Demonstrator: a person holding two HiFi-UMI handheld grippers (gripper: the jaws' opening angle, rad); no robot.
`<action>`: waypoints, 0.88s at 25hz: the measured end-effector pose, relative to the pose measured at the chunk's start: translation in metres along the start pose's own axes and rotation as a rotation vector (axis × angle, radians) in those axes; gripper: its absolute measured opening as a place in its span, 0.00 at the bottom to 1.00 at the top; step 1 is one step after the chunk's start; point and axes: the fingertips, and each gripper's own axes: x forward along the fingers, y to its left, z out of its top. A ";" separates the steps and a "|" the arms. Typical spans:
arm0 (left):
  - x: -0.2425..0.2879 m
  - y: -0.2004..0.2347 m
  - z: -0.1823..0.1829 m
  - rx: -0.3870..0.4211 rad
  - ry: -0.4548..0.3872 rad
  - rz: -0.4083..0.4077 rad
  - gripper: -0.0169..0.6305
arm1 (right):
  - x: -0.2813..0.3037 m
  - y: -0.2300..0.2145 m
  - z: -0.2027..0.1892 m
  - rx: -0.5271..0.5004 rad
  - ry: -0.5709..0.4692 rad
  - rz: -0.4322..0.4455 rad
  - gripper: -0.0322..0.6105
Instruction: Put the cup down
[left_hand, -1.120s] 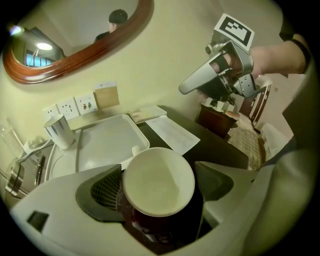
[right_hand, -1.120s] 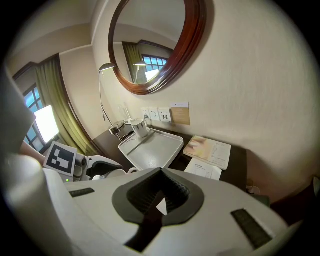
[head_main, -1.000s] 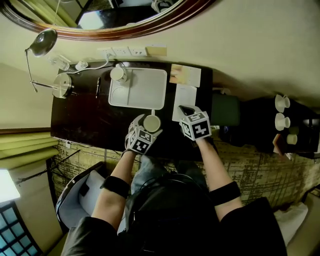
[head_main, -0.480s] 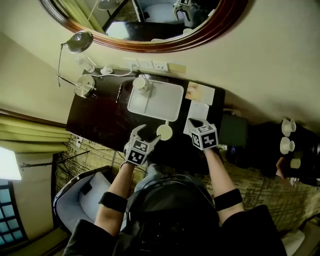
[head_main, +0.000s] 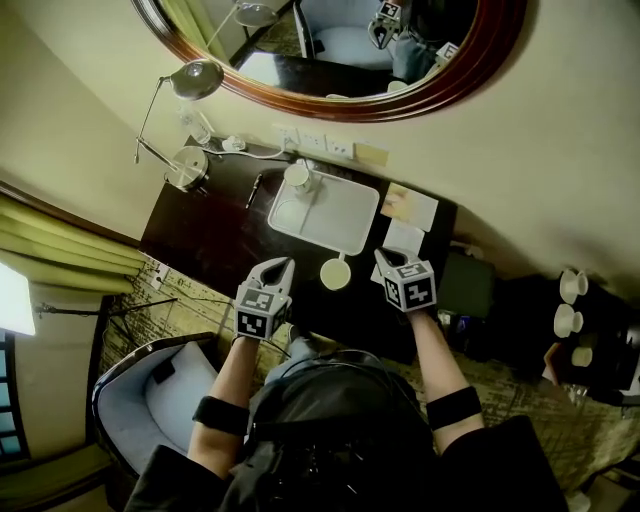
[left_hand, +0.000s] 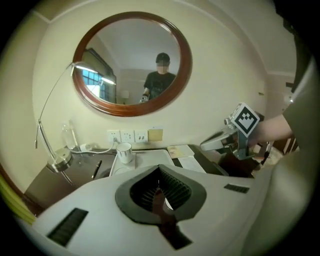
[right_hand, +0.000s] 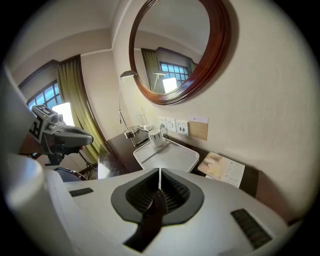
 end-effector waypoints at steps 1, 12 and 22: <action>-0.004 0.004 0.000 -0.032 -0.007 0.009 0.04 | 0.000 0.002 0.001 -0.003 -0.003 0.003 0.09; -0.031 0.073 -0.021 -0.358 -0.039 0.174 0.04 | 0.000 0.028 0.009 -0.019 -0.035 0.037 0.09; -0.022 0.068 -0.019 -0.229 -0.015 0.162 0.04 | 0.007 0.033 0.011 -0.021 -0.033 0.033 0.09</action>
